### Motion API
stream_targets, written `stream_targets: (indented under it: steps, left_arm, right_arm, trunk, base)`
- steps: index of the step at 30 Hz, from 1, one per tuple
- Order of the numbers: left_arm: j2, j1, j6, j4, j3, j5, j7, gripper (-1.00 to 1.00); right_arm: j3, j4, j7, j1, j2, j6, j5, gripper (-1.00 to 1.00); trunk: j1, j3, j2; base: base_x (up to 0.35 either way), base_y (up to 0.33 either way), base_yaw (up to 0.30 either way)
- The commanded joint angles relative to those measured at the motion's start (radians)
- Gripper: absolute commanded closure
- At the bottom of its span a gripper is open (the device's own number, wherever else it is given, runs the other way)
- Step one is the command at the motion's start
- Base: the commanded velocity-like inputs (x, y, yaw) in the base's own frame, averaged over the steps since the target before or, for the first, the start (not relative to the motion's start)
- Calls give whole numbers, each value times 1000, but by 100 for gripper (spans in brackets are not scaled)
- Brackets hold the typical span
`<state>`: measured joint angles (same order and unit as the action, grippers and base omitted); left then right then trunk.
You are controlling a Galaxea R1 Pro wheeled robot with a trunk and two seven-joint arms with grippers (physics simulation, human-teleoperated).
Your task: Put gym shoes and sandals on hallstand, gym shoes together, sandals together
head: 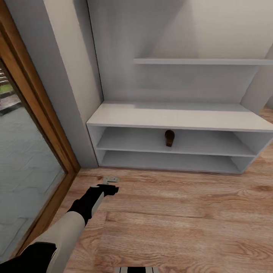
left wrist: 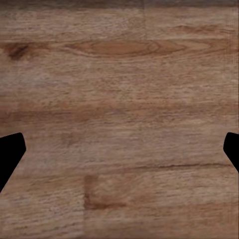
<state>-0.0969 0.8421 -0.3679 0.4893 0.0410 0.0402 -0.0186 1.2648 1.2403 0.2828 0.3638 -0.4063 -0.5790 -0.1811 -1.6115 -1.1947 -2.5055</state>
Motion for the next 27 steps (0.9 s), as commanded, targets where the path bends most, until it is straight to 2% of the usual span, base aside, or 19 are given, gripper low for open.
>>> stream_targets:
  steps: [1, 6, 9, 12, 14, 16, 17, 18, 19, 20, 21, 23, 27]
  left_arm:
    - [0, 0, -5, 2, 2, 4, -2, -100]
    - [0, 0, -5, 2, 3, 4, -3, -100]
    - [0, 0, -3, 1, 3, 3, -9, -100]
    - [0, 0, 13, -11, 3, 4, -35, -100]
    - [1, 0, 51, -31, 4, 4, -96, -100]
    - [6, 0, 141, -60, 3, 7, -251, -100]
    - [18, 0, 196, -71, 3, 7, -349, -100]
    - [27, 0, 224, -75, 3, 7, -401, -100]
    - [49, 0, 275, -81, 3, 6, -505, -100]
    - [61, 0, 298, -84, 3, 5, -556, -100]
    - [139, 0, 398, -96, 2, 2, -886, -100]
    - [161, 0, 422, -98, 2, 2, -962, -100]
    - [173, 0, 435, -100, 2, 1, -998, -100]
  right_arm:
    - [2, 2, 7, 1, 0, -5, -8, 100]
    - [2, 2, 7, 1, 0, -5, -8, 100]
    - [1, 2, 7, 1, 0, -5, -8, 100]
    - [1, 2, 7, 1, 0, -5, -8, 100]
    - [1, 2, 7, 1, 0, -5, -8, 100]
    - [0, 2, 7, 1, 0, -5, -8, 100]
    - [1, 2, 7, 1, 0, -5, -8, 100]
    - [0, 2, 7, 1, 0, -5, -8, 100]
    - [0, 2, 7, 1, 0, -5, -8, 100]
    - [0, 2, 7, 1, 0, -5, -8, 100]
    - [-1, 2, 7, 1, 0, -5, -8, 100]
    - [-2, 2, 6, 1, 0, -5, -9, 100]
    - [-2, 2, 7, 1, 0, -5, -9, 100]
  trunk:
    - [0, -1, 0]
    - [0, -1, 0]
    - [0, -1, 0]
    - [0, -1, 0]
    - [0, -1, 0]
    - [0, -1, 0]
    - [0, -1, 0]
    - [0, -1, 0]
    - [0, -1, 0]
    - [0, -1, 0]
    - [0, -1, 0]
    - [0, -1, 0]
    - [0, -1, 0]
  base:
    - [0, 346, 0]
    - [0, 311, 0]
    - [0, 103, 0]
    - [0, 30, 0]
    - [0, 15, 0]
    - [0, 7, 0]
    - [0, 3, 0]
    - [0, 3, 0]
    - [0, 2, 0]
    - [0, 1, 0]
    - [0, 0, 0]
    - [0, 0, 0]
    - [0, 0, 0]
